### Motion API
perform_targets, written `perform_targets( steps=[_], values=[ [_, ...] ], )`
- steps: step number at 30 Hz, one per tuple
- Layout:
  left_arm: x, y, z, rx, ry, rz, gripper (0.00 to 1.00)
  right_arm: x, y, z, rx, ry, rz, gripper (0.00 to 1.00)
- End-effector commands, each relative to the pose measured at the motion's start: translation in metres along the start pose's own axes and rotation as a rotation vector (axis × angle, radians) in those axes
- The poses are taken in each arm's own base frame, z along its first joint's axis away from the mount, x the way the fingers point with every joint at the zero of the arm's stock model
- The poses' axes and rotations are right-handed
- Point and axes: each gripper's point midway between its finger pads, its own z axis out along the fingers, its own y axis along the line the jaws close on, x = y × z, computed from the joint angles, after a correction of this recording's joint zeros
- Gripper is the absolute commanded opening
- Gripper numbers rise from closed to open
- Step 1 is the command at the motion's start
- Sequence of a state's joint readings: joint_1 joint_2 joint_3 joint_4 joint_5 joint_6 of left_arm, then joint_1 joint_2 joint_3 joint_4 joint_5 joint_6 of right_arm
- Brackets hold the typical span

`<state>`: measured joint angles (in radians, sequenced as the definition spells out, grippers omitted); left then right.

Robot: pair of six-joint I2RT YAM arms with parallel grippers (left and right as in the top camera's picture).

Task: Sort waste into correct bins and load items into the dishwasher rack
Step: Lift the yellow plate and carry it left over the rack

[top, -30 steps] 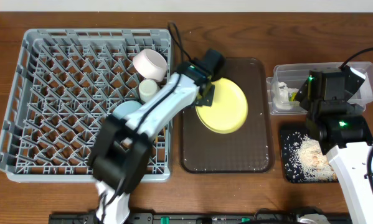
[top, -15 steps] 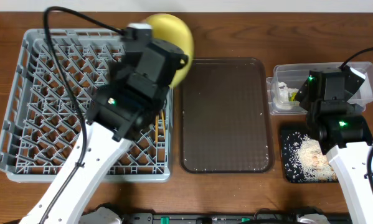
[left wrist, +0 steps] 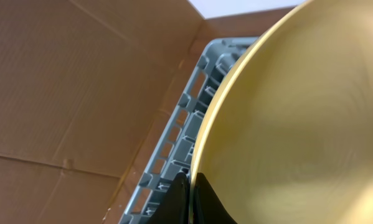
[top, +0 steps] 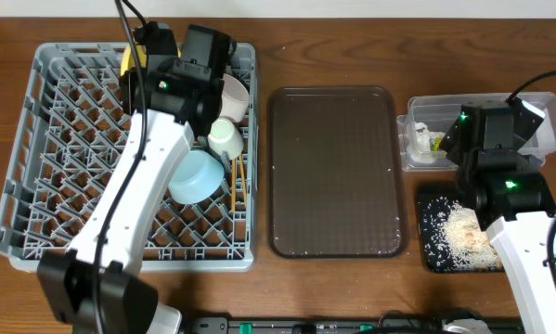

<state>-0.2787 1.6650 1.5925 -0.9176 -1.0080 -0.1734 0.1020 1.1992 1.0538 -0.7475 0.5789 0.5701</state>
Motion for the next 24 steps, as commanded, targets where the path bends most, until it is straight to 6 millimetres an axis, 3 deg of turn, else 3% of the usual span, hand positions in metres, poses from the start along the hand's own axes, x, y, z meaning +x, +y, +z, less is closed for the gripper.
perform_targets(
  steps=[1,8,17,24],
  values=[
    [0.001,0.001,0.008,-0.057,0.004,0.039,0.06,-0.006,-0.003,-0.003,0.007,-0.019,0.023,0.99],
    [0.009,-0.031,0.019,-0.012,0.036,0.086,0.06,-0.006,-0.003,-0.003,0.007,-0.019,0.023,0.99],
    [0.016,-0.055,0.033,-0.017,0.059,0.129,0.06,-0.006,-0.003,-0.003,0.007,-0.019,0.023,0.99],
    [0.021,-0.076,0.028,0.071,0.073,0.143,0.06,-0.006,-0.003,-0.003,0.007,-0.019,0.023,0.99]
  ],
)
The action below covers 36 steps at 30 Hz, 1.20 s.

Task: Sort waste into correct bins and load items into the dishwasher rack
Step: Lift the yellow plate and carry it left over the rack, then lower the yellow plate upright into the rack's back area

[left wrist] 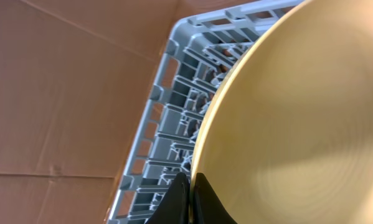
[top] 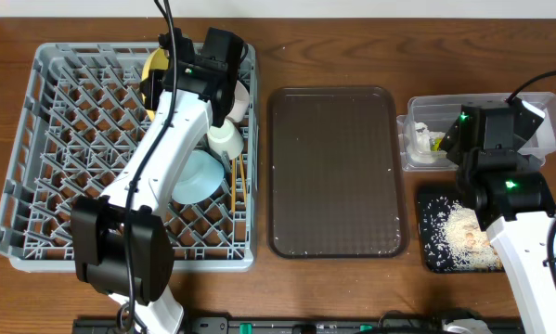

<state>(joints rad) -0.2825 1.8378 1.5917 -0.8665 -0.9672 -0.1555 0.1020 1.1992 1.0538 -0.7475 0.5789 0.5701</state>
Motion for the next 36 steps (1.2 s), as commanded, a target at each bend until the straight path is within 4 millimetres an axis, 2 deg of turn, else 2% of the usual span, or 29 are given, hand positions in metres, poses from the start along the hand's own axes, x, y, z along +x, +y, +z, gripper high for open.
perform_targets(
  steps=[1,8,11,13,15,18,22,26,29,32,36],
  values=[
    [0.003,-0.018,-0.006,0.071,0.003,0.024,0.06,-0.006,-0.003,-0.003,0.007,-0.019,0.023,0.99],
    [0.001,-0.053,-0.041,0.173,-0.054,0.078,0.07,-0.006,-0.003,-0.003,0.007,-0.019,0.023,0.99],
    [0.006,-0.076,-0.061,0.260,-0.067,0.118,0.17,-0.006,-0.003,-0.003,0.007,-0.019,0.023,0.99],
    [0.010,-0.091,-0.073,0.325,-0.067,0.143,0.29,-0.006,-0.003,-0.003,0.007,-0.019,0.023,0.99],
    [0.014,-0.104,-0.084,0.382,-0.068,0.160,0.33,-0.006,-0.003,-0.003,0.007,-0.019,0.023,0.99],
    [0.016,-0.111,-0.093,0.415,-0.075,0.171,0.40,-0.006,-0.003,-0.003,0.007,-0.019,0.023,0.99],
    [0.013,-0.107,-0.101,0.442,-0.084,0.150,0.41,-0.006,-0.003,-0.003,0.007,-0.019,0.023,0.99],
    [0.014,-0.101,-0.124,0.593,-0.067,0.083,0.42,-0.006,-0.003,-0.003,0.007,-0.019,0.023,0.99],
    [0.006,-0.074,-0.133,0.613,-0.074,-0.058,0.43,-0.006,-0.003,-0.003,0.007,-0.019,0.023,0.99],
    [-0.005,-0.038,-0.136,0.648,-0.088,-0.201,0.51,-0.006,-0.003,-0.003,0.007,-0.019,0.023,0.99],
    [-0.012,-0.007,-0.126,0.715,-0.068,-0.313,0.69,-0.006,-0.003,-0.003,0.007,-0.019,0.023,0.99]
  ],
)
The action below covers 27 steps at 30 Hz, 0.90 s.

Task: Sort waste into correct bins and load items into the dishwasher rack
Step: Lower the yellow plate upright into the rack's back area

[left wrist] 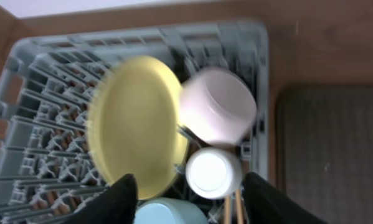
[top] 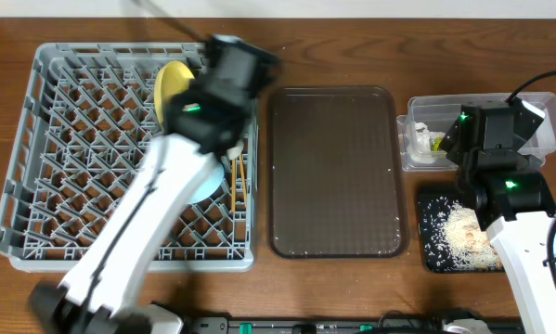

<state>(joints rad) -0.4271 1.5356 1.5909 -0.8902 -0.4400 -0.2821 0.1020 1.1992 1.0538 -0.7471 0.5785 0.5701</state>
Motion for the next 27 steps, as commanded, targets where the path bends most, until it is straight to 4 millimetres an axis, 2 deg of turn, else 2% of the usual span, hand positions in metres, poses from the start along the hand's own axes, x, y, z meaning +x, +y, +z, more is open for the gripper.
perform_targets(
  steps=[1,2,4,5,7,8,11,20,24,27],
  values=[
    [-0.004,0.023,0.000,0.058,0.026,-0.129,0.72,-0.006,-0.003,-0.003,0.008,-0.019,0.023,0.99],
    [-0.004,0.030,0.003,0.059,0.034,-0.150,0.76,-0.006,-0.003,-0.003,0.008,-0.019,0.023,0.99],
    [-0.004,0.043,0.010,0.064,0.057,-0.192,0.78,-0.006,-0.003,-0.003,0.008,-0.018,0.023,0.99],
    [-0.003,0.048,0.014,0.067,0.069,-0.209,0.74,-0.006,-0.003,-0.003,0.008,-0.019,0.023,0.99],
    [-0.001,0.058,0.025,0.068,0.095,-0.241,0.55,-0.006,-0.003,-0.003,0.008,-0.019,0.023,0.99],
    [0.000,0.061,0.030,0.069,0.106,-0.253,0.50,-0.006,-0.003,-0.003,0.008,-0.019,0.023,0.99],
    [0.007,0.071,0.050,0.045,0.154,-0.274,0.49,-0.006,-0.003,-0.003,0.007,-0.019,0.023,0.99],
    [0.036,0.080,0.108,-0.014,0.295,-0.259,0.50,-0.006,-0.003,-0.003,0.008,-0.019,0.023,0.99],
    [0.045,0.082,0.121,-0.024,0.330,-0.234,0.44,-0.006,-0.003,-0.003,0.008,-0.019,0.023,0.99],
    [0.044,0.082,0.122,-0.017,0.325,-0.198,0.36,-0.006,-0.003,-0.003,0.008,-0.019,0.023,0.99]
  ],
)
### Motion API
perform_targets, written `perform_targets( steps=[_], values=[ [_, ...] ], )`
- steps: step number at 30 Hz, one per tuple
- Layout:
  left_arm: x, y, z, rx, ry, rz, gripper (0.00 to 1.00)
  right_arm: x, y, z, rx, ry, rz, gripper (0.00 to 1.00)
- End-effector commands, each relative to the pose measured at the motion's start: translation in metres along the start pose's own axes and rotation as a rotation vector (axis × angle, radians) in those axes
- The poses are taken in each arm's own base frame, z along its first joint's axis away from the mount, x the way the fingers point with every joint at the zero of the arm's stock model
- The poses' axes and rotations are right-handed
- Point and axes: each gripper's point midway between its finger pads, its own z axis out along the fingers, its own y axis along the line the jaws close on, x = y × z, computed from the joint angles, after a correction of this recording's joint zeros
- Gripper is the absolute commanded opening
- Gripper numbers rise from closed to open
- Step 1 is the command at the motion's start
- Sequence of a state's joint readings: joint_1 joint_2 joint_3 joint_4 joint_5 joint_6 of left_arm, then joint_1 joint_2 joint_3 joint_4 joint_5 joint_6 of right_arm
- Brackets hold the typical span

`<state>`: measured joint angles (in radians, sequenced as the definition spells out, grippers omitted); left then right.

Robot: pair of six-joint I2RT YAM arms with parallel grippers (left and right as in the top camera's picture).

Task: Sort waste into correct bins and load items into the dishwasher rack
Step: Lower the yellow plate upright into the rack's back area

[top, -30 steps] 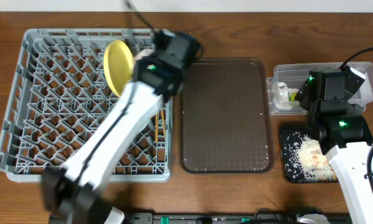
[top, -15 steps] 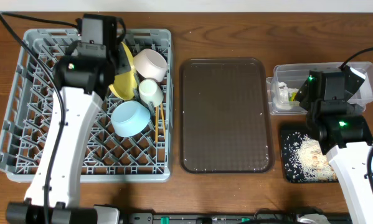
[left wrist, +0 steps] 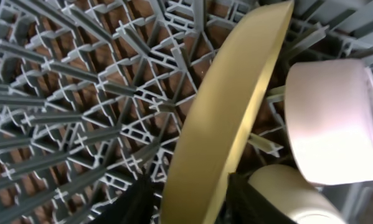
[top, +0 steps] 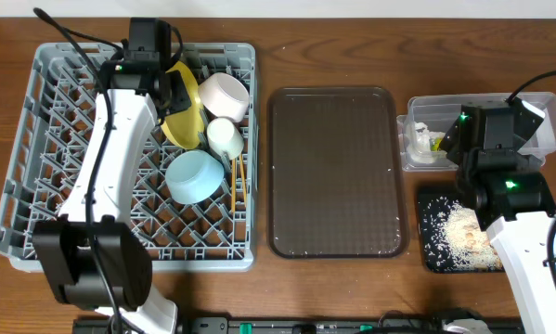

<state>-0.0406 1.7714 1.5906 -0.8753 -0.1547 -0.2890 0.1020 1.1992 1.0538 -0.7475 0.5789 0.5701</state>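
Observation:
A yellow plate (top: 187, 113) leans tilted among the tines at the back of the grey dishwasher rack (top: 36, 199). My left gripper (left wrist: 191, 200) straddles its rim (left wrist: 226, 118), one finger pressed on each side, shut on it. Right beside the plate lie a pink bowl (left wrist: 328, 121) and a white cup (left wrist: 286, 196). A blue bowl (top: 194, 176) and chopsticks (top: 239, 181) rest further forward in the rack. My right gripper (top: 442, 139) hovers over the clear bin (top: 547, 139); its jaws are hidden under the arm.
A brown serving tray (top: 336, 172) lies between the rack and the bins. In front of the clear bin sits a black bin (top: 428, 209) holding pale food scraps (top: 463, 232). The rack's left half holds only bare tines.
My left gripper stood open high above the rack with the plate let go. Now it is down at the plate, fingers on both sides of its rim. The plate leans at a different angle.
My left gripper held the yellow plate by its rim over the rack's back edge, then further in over the tines. Then the plate stood in the rack beside the pink bowl and the gripper was open above it. Now the gripper grips the plate again. The right arm stayed still.

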Motion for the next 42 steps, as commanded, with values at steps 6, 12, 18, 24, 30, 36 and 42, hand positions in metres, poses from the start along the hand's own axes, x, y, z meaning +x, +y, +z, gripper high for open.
perform_targets(
  steps=[6,12,18,24,30,36,42],
  values=[
    [-0.013,-0.003,-0.016,0.035,-0.071,0.096,0.20,-0.006,-0.003,-0.003,0.007,-0.019,0.023,0.99],
    [-0.017,-0.016,-0.035,0.063,-0.122,0.175,0.13,-0.006,-0.003,-0.003,0.007,-0.019,0.023,0.99],
    [-0.005,-0.049,-0.045,0.103,-0.134,0.299,0.15,-0.006,-0.003,-0.003,0.007,-0.019,0.023,0.99],
    [0.011,-0.083,-0.053,0.143,-0.140,0.389,0.26,-0.006,-0.003,-0.003,0.007,-0.019,0.023,0.99],
    [0.029,-0.111,-0.060,0.194,-0.129,0.454,0.49,-0.006,-0.003,-0.003,0.007,-0.019,0.023,0.99],
    [0.042,-0.127,-0.054,0.217,-0.100,0.492,0.62,-0.006,-0.003,-0.003,0.007,-0.019,0.023,0.99],
    [0.027,-0.120,-0.063,0.218,-0.150,0.452,0.66,-0.006,-0.003,-0.003,0.007,-0.019,0.023,0.99]
  ],
)
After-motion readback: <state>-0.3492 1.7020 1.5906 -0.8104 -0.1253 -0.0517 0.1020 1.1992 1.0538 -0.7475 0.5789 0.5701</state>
